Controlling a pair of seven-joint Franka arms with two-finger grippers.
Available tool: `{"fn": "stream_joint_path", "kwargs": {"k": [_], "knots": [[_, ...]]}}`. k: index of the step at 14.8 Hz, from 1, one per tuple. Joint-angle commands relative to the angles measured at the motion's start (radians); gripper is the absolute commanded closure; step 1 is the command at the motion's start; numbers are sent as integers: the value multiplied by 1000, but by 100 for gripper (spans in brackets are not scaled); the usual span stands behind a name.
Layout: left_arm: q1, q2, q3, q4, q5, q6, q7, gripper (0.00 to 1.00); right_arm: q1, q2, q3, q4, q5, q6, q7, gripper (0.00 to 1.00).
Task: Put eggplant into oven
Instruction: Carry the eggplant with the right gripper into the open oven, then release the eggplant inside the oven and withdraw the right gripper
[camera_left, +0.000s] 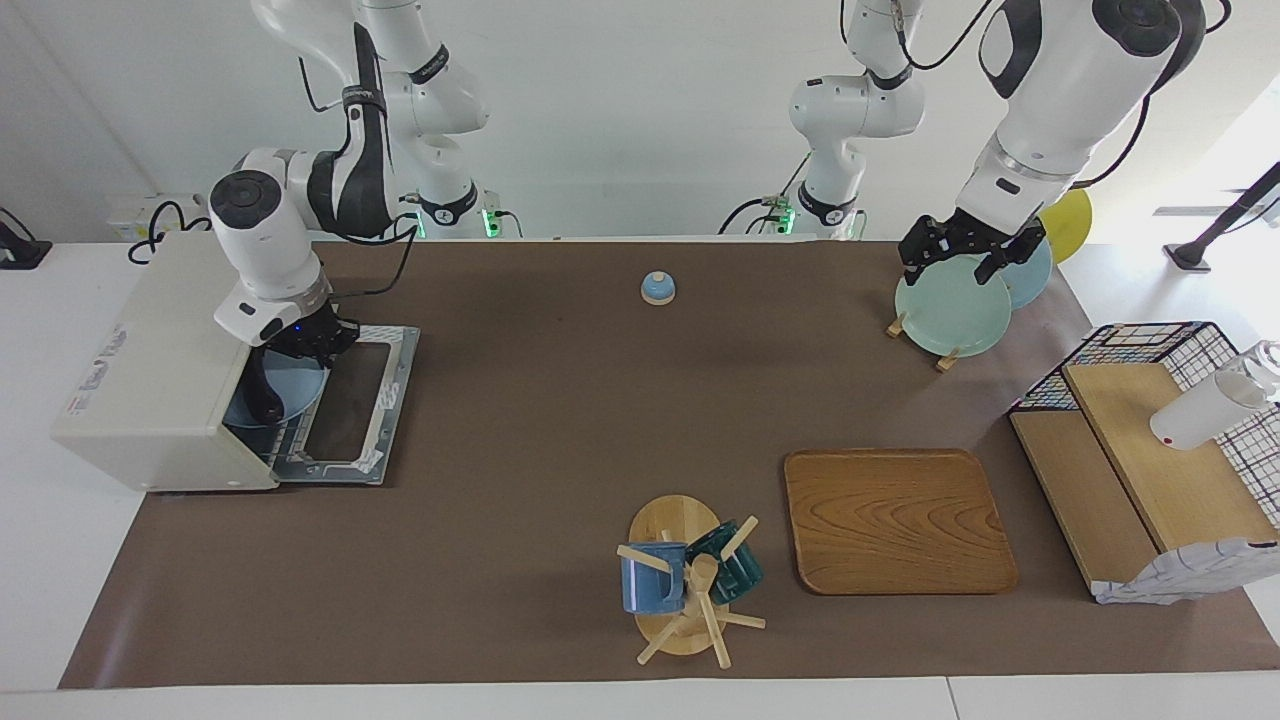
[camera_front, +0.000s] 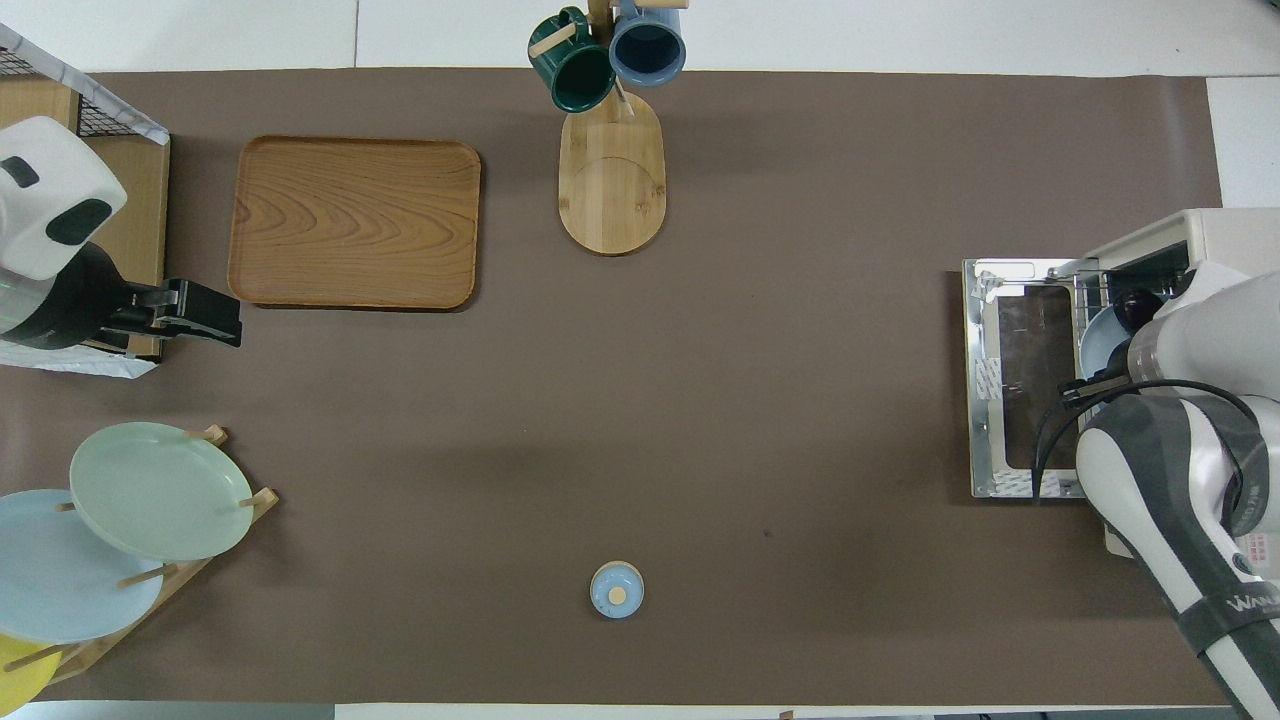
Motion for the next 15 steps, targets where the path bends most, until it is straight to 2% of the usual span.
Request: {"fn": "stream_joint_path", "kwargs": {"k": [1,2,4,7,9,11,15], "knots": [[14,-6,-6,-1,-10,-5,3,0,-21,-27,12,-43,-6,19,13,99],[14,-6,-6,-1,-10,-5,3,0,-15,-24,14,-35,-6,18,30,89],[14,-6,-6,-1,-10,-5,3,0,5,-13,17,12,-3,-11,42,78],[14,-6,-6,-1,-10,-5,3,0,56,24,20,120,103,-135,47,71],[14,-6,-6,-1,-10,-5,3,0,102,33,20,140,123,-134,88,75],[14,-6,-6,-1,-10,-5,3,0,155,35,18,112,123,-73,213,98],[14,-6,-6,-1,-10,-5,3,0,182,71,18,-18,123,128,283,100]]}}
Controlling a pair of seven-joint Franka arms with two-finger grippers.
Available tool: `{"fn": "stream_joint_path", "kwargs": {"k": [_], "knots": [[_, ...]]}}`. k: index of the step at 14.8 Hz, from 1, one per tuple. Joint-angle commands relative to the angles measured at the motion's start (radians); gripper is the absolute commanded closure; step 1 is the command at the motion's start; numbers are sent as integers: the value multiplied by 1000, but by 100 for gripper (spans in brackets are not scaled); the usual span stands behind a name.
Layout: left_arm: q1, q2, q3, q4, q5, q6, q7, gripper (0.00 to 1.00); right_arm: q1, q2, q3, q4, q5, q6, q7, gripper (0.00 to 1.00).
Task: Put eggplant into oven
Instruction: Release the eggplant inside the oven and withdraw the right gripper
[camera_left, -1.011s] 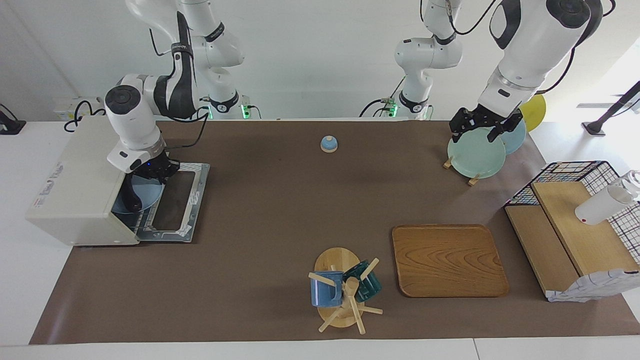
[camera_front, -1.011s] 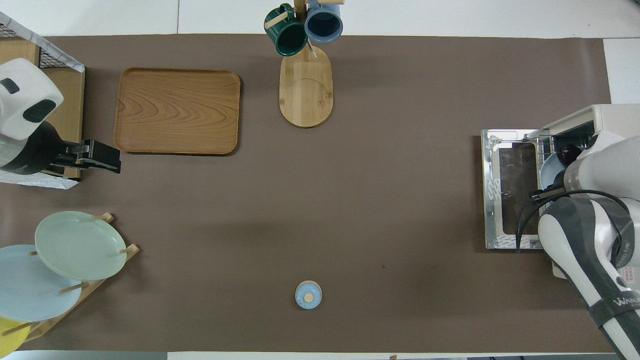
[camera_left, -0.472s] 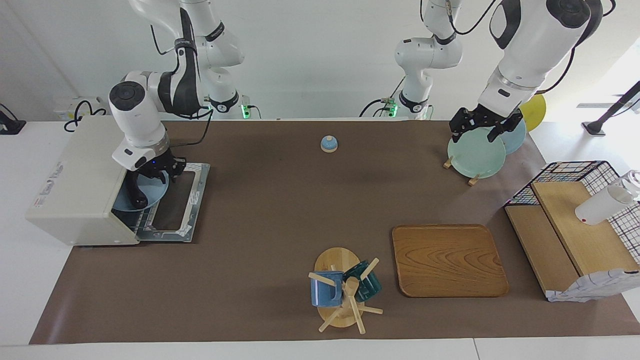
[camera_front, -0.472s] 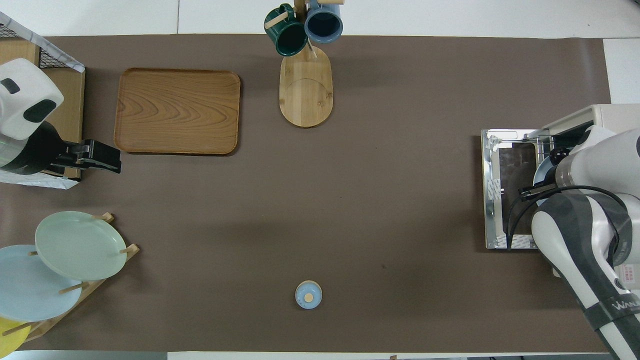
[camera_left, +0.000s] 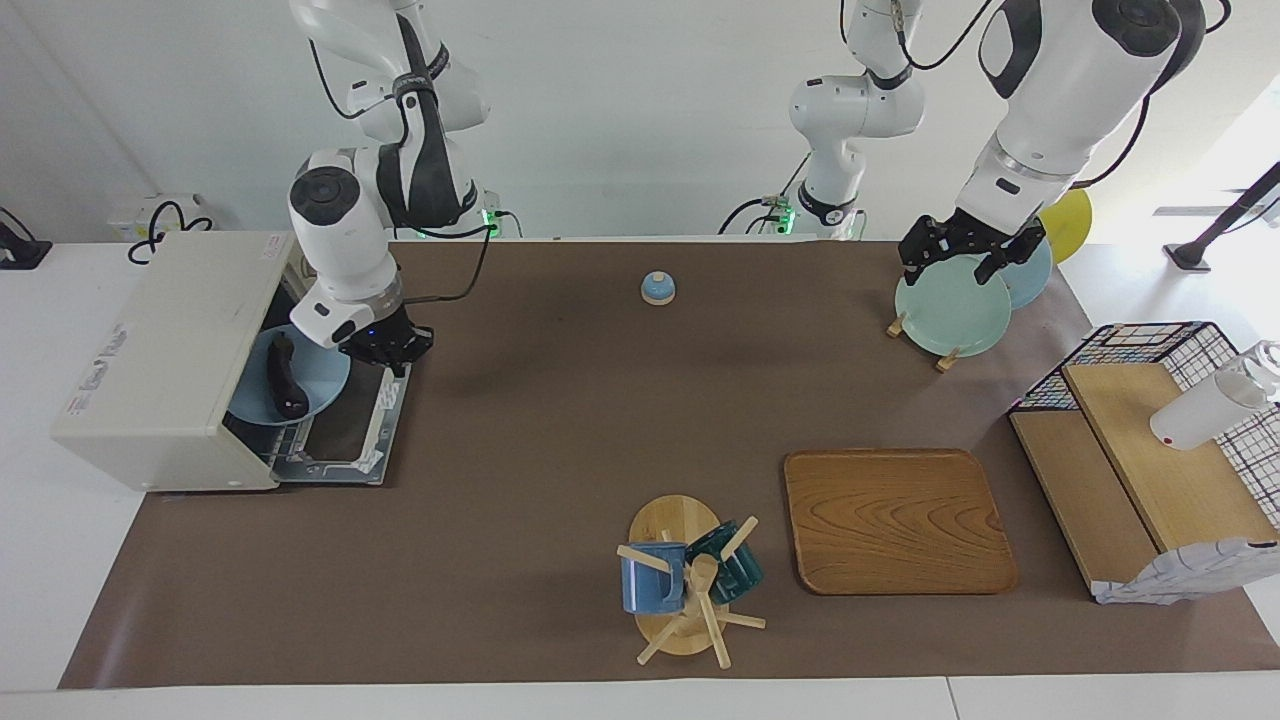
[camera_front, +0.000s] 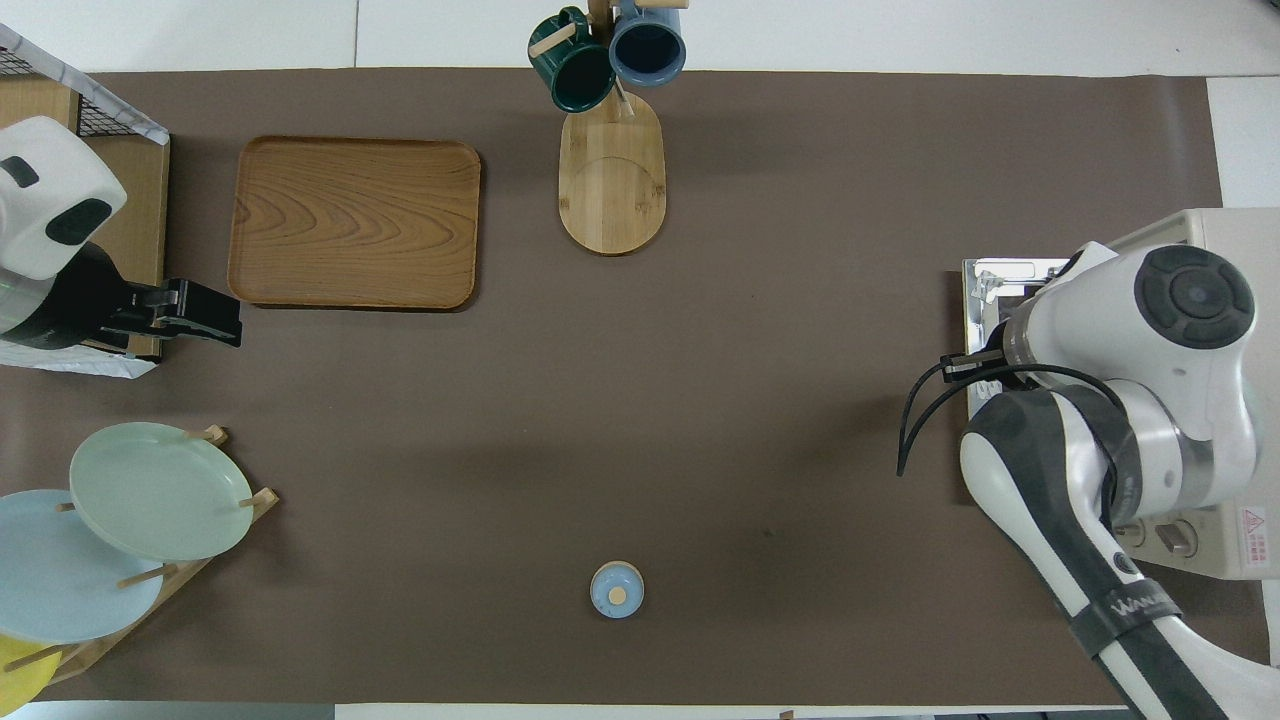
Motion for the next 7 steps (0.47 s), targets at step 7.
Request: {"fn": "stream_joint_path", "kwargs": {"k": [7], "knots": [[14,-6,-6,-1,-10,-5,3,0,-23,57,-2,-107,8,148,18,100]]}}
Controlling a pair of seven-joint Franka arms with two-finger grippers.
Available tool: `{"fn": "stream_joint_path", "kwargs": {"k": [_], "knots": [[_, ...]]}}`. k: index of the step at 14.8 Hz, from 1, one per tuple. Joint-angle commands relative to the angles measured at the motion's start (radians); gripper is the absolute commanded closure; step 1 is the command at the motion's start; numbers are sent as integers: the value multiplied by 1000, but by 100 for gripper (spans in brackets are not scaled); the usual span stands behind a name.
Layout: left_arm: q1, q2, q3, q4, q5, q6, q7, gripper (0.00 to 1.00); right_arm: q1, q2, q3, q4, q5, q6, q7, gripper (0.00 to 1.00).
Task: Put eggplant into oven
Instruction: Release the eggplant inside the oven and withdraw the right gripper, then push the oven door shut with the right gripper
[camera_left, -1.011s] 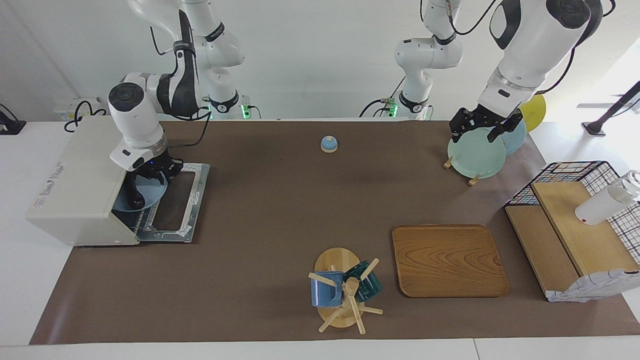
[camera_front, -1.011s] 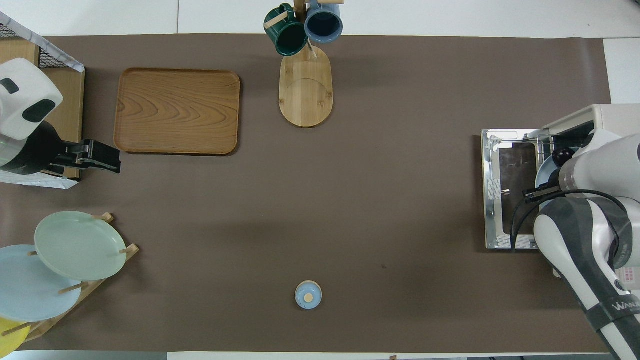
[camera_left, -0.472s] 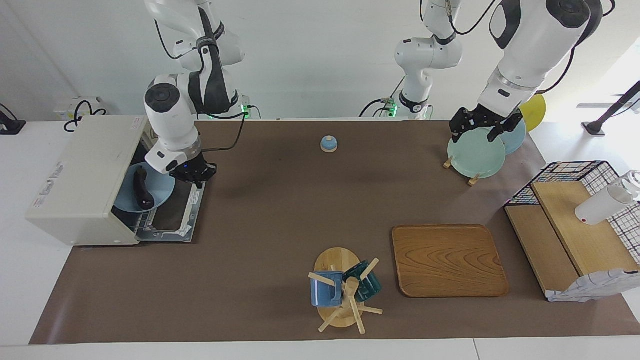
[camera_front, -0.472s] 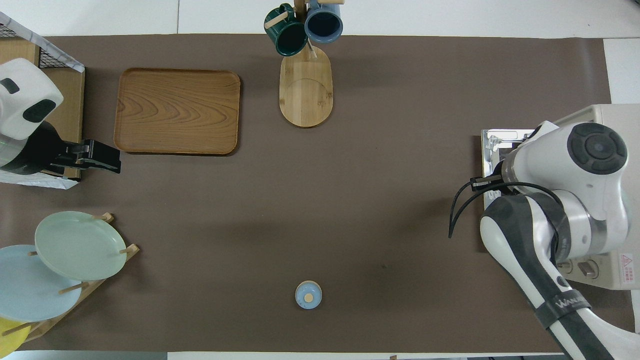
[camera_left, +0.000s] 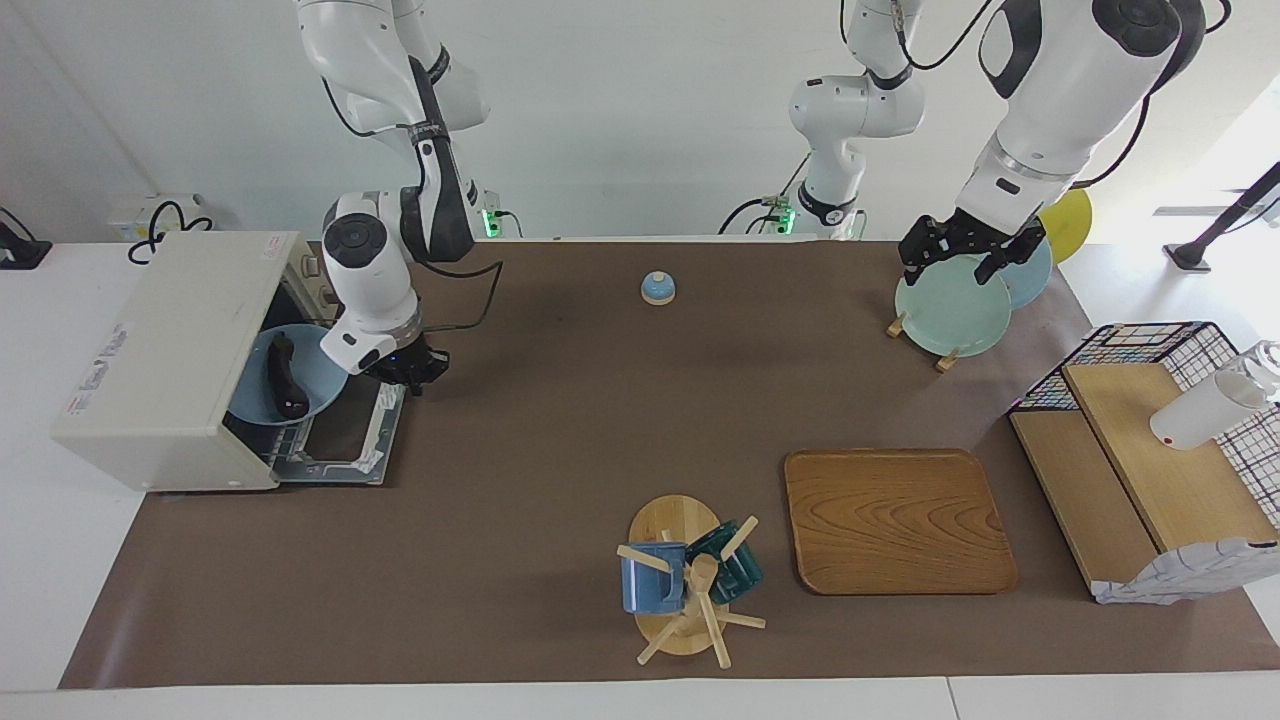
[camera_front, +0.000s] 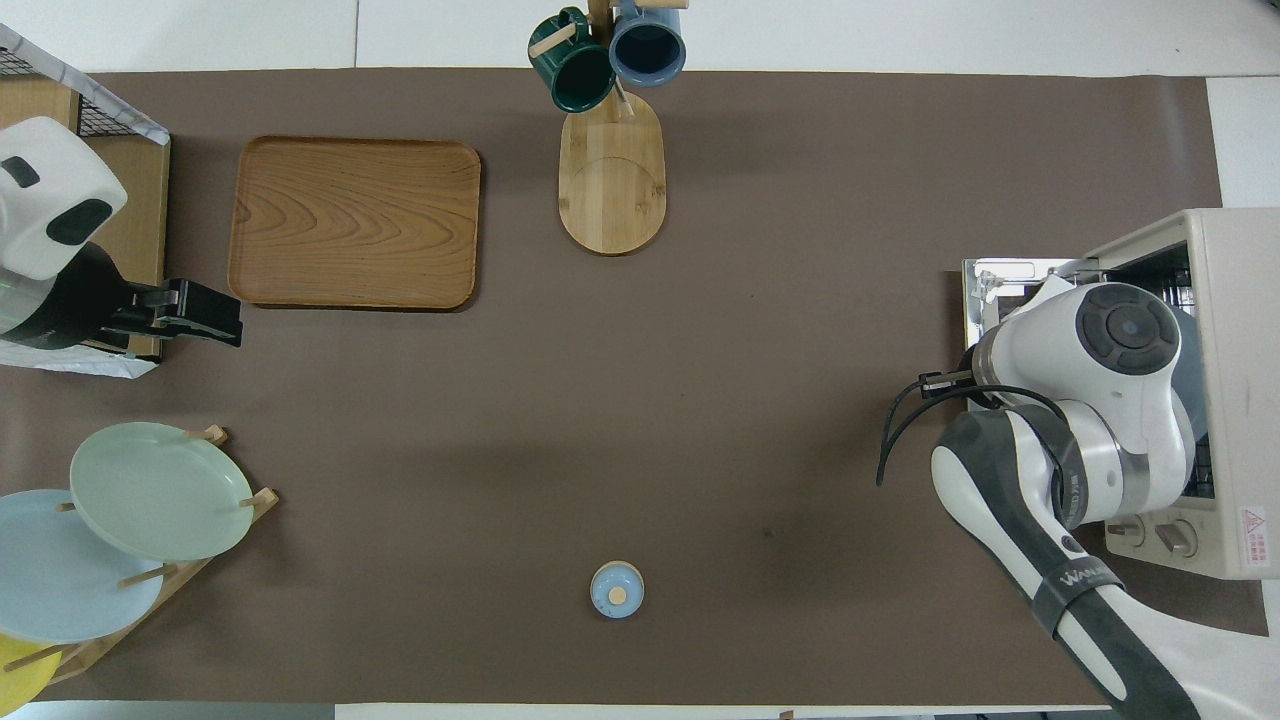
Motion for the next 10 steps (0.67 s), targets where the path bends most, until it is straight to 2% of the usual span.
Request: {"fn": "stream_joint_path", "kwargs": {"k": [1,8,10], "knots": [[14,-6,-6,-1,-10,-5,3,0,-12,-4,3,-26,-1,35,11,100],[14,-6,-6,-1,-10,-5,3,0,-35,-10,1,-82,-7,112,2,100],[14,-6,-6,-1,-10,-5,3,0,-34,-10,1,-80,-82,111,1,100]]}}
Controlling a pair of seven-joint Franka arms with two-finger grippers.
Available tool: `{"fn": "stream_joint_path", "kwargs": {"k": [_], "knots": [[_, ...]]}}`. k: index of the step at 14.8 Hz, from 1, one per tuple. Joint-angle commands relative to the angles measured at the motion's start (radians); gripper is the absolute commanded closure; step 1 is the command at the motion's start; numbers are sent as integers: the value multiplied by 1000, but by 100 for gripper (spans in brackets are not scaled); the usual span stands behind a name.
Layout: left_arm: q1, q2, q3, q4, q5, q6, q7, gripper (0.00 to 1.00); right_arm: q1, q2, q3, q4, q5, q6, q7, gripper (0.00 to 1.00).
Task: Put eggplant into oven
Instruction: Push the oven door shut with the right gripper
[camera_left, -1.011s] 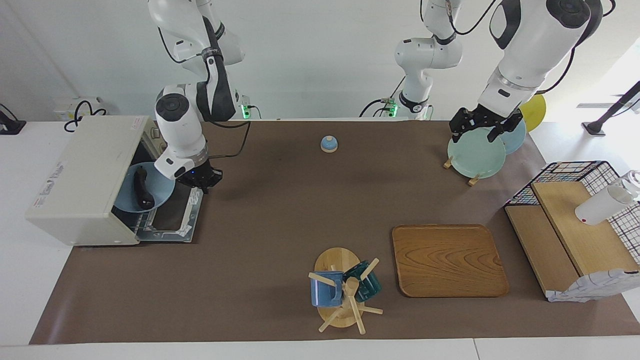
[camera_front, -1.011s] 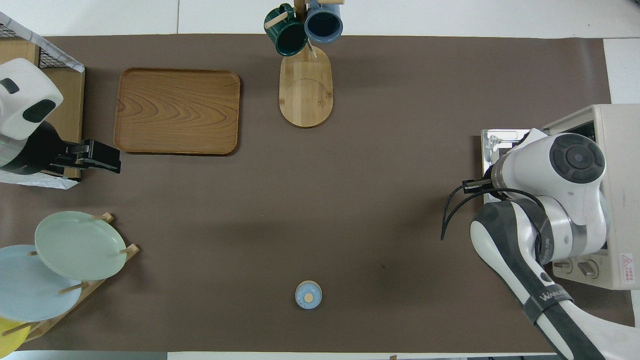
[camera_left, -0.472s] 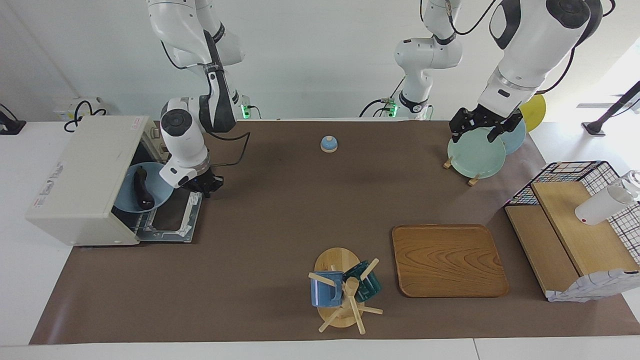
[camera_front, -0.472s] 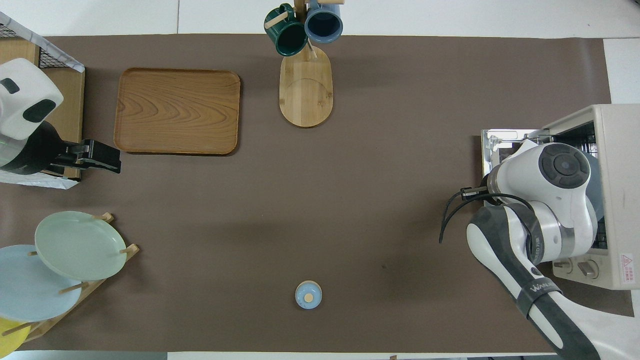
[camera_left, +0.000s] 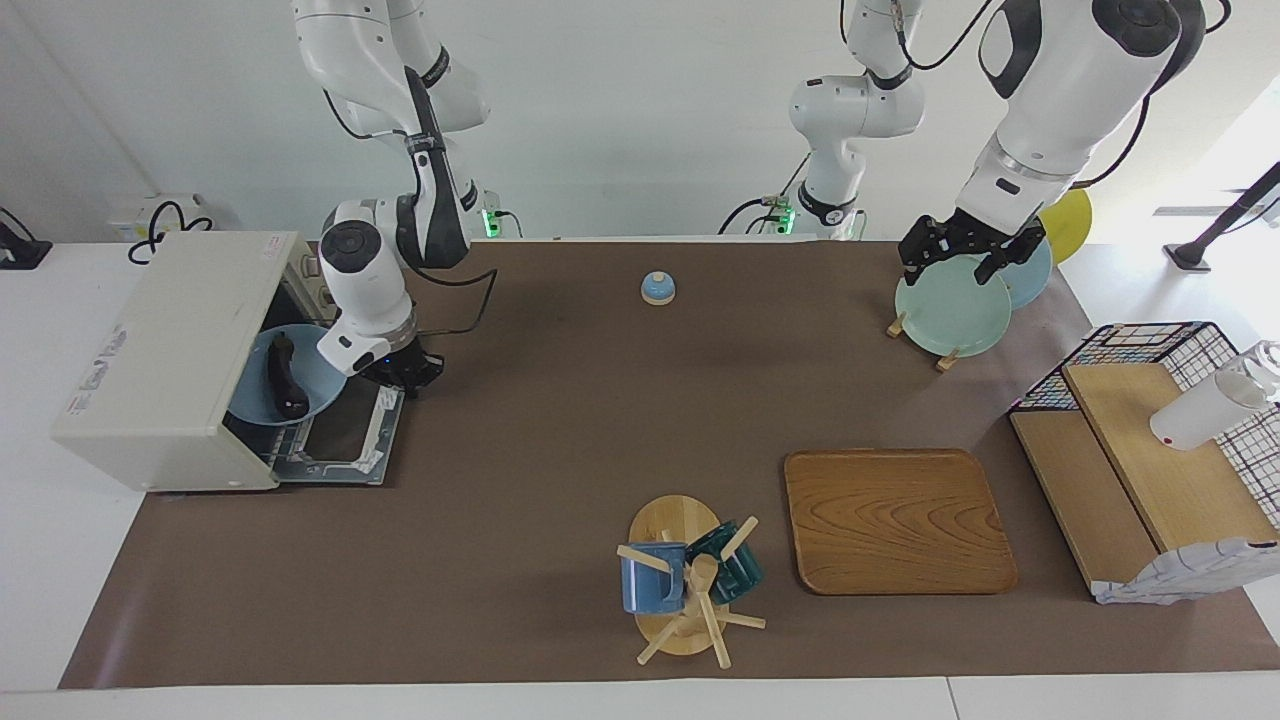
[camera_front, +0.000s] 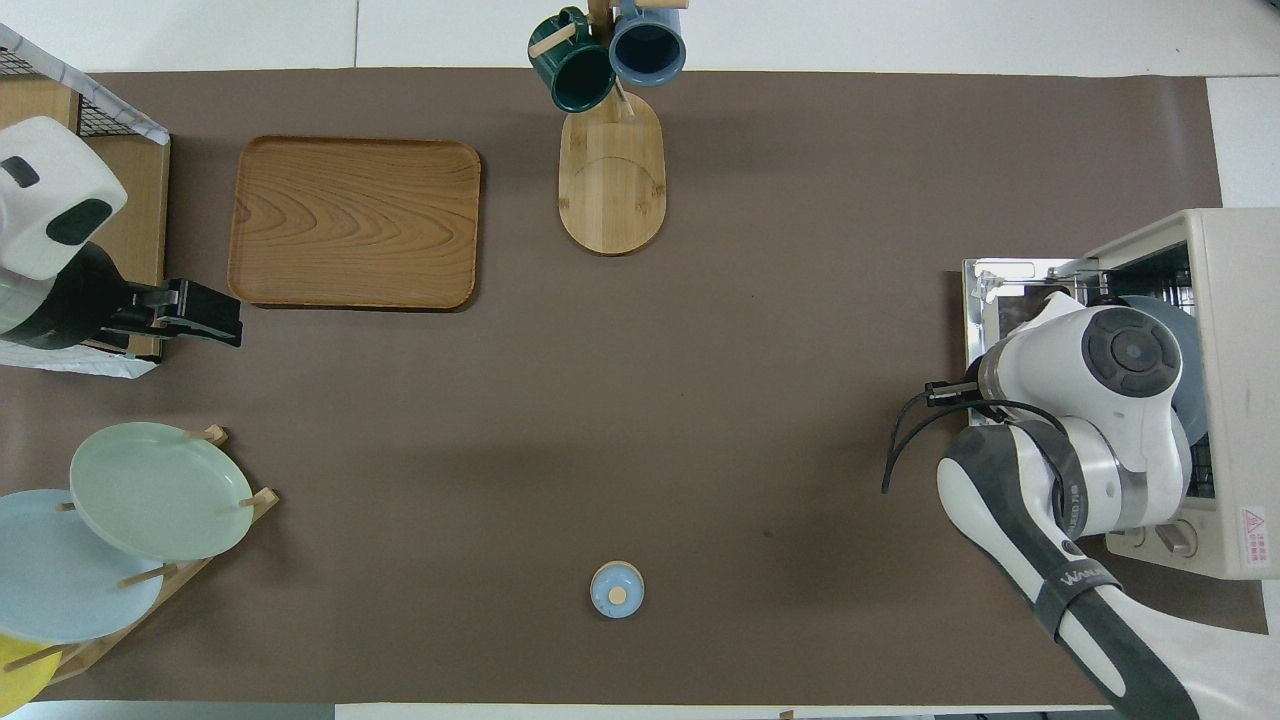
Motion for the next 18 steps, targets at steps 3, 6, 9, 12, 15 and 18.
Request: {"fn": "stream_joint_path", "kwargs": {"k": [3,6,9,12,15,18], "knots": [[14,-6,-6,-1,-10,-5,3,0,-11,-8,1,-2,-166,9,6,100],[14,-6,-6,-1,-10,-5,3,0,-11,8,3,88,-195,-93,-5,100],[14,-6,-6,-1,-10,-5,3,0,-41,6,3,202,-178,-239,-78,100],[14,-6,-6,-1,-10,-5,3,0,-72,-11,3,280,-157,-345,-144,100],[14,-6,-6,-1,-10,-5,3,0,-118,-11,3,373,-128,-452,-231,100],[14,-6,-6,-1,-10,-5,3,0,-155,-26,1,432,-96,-534,-304,100]]}}
